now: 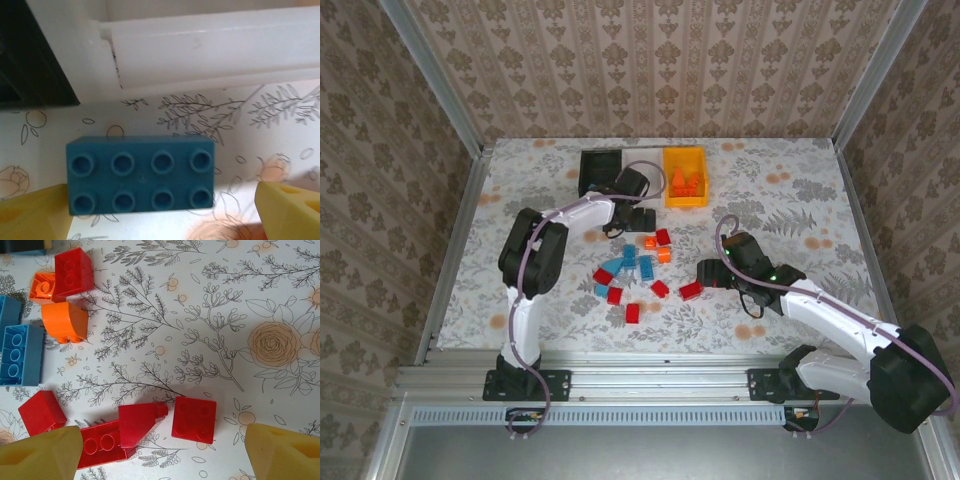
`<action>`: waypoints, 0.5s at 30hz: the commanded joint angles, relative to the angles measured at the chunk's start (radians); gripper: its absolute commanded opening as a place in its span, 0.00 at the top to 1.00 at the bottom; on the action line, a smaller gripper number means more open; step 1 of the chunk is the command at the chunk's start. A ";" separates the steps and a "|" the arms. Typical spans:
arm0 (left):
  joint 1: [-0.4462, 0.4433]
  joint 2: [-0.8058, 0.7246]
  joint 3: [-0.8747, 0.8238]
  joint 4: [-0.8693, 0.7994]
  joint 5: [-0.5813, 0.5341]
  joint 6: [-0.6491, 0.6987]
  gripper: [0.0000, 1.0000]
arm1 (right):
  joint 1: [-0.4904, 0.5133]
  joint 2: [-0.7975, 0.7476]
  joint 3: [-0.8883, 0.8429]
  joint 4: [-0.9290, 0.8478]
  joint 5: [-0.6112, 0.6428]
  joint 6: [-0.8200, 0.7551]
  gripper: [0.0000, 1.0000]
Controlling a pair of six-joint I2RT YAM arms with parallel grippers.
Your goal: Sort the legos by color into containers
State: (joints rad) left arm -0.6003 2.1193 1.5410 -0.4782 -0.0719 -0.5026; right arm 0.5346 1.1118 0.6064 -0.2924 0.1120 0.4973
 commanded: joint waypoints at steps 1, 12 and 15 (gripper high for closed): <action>0.014 0.028 0.039 -0.011 -0.044 -0.001 0.09 | -0.005 -0.004 -0.008 0.014 0.006 -0.004 0.15; 0.020 0.045 0.033 0.032 -0.008 0.081 0.32 | -0.005 0.005 -0.014 0.032 -0.005 -0.004 0.17; 0.019 0.017 -0.021 0.056 -0.003 0.079 0.39 | -0.005 0.006 -0.016 0.039 -0.003 -0.002 0.17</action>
State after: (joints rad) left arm -0.5835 2.1532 1.5665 -0.4465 -0.0914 -0.4431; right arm 0.5346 1.1130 0.6029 -0.2810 0.1116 0.4973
